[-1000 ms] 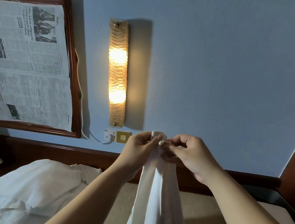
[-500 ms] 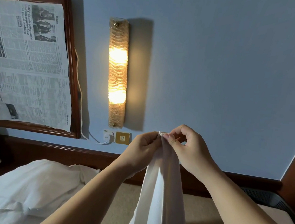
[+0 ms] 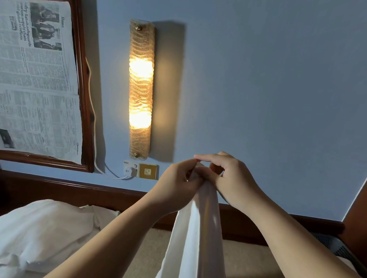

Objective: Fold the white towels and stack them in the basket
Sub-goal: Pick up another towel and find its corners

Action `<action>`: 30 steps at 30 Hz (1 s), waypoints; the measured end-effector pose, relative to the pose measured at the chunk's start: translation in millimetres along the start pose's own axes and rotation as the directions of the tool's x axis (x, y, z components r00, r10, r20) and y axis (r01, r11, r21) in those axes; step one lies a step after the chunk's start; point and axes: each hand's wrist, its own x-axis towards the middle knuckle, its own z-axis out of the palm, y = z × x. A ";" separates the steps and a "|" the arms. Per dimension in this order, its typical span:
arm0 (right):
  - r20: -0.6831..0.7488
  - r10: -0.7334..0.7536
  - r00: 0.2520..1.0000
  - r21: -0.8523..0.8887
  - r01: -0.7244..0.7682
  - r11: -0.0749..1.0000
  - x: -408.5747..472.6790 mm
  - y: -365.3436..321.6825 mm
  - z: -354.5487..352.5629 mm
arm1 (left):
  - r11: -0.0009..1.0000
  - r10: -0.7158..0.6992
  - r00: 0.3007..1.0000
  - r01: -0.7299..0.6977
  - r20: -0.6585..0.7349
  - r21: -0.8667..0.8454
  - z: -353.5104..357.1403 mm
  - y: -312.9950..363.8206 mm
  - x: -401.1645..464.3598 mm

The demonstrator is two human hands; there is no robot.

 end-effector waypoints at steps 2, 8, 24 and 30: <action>-0.028 -0.006 1.000 -0.053 0.004 0.999 5.2 -2.5 -3.3 | 0.996 -0.063 0.998 0.060 -0.032 -0.070 2.8 1.8 2.0; 0.096 0.094 0.991 -0.083 -0.086 0.993 11.5 -5.6 -5.4 | 0.998 -0.062 0.997 0.061 -0.045 -0.028 -0.9 -1.1 5.1; 0.037 0.024 0.999 -0.158 -0.018 0.987 19.2 -30.8 -18.0 | 0.981 -0.196 0.886 0.179 -0.419 -0.081 33.5 0.8 -28.6; -0.010 0.031 0.999 -0.108 -0.031 0.994 18.9 -33.3 -22.2 | 0.992 -0.084 0.868 0.117 -0.490 0.038 43.5 1.6 -35.5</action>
